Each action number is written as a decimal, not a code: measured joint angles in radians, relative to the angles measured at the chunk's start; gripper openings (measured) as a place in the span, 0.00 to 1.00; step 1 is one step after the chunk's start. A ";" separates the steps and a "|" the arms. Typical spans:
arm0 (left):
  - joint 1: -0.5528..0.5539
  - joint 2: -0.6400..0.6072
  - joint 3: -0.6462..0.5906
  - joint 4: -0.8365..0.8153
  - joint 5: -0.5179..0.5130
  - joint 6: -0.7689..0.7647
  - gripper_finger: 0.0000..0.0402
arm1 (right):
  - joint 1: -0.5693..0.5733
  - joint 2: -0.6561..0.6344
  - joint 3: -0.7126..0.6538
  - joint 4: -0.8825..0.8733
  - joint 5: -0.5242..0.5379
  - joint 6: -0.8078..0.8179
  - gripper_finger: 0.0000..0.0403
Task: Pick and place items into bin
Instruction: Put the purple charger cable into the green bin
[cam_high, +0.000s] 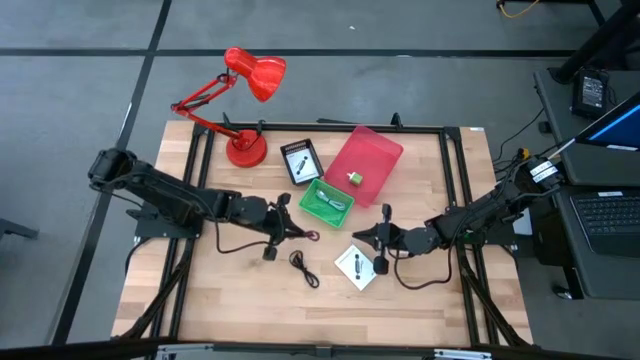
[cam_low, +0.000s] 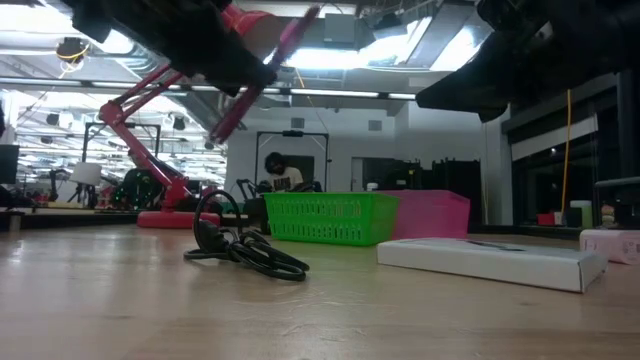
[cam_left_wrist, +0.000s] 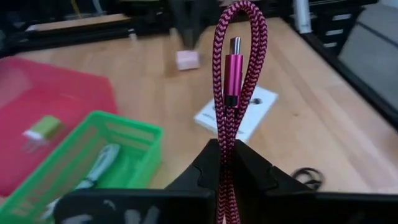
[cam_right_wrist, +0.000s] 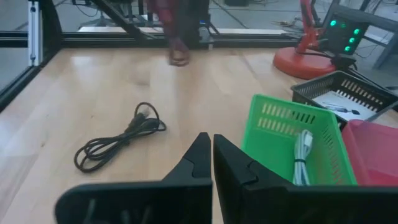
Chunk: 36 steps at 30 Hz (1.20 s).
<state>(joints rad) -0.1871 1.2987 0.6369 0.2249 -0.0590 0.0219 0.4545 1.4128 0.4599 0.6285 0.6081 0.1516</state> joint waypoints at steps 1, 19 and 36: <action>0.015 0.000 0.000 0.000 -0.001 0.009 0.04 | 0.000 0.000 0.000 0.000 0.000 0.000 0.00; 0.233 0.027 0.046 -0.033 0.107 0.071 0.04 | -0.001 0.000 0.000 -0.013 0.001 -0.055 0.00; 0.299 0.315 0.455 -0.468 0.078 0.312 0.04 | -0.001 0.000 0.000 -0.011 0.002 -0.059 0.00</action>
<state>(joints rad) 0.1118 1.6135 1.0918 -0.2429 0.0189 0.3338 0.4538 1.4128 0.4595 0.6174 0.6102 0.0929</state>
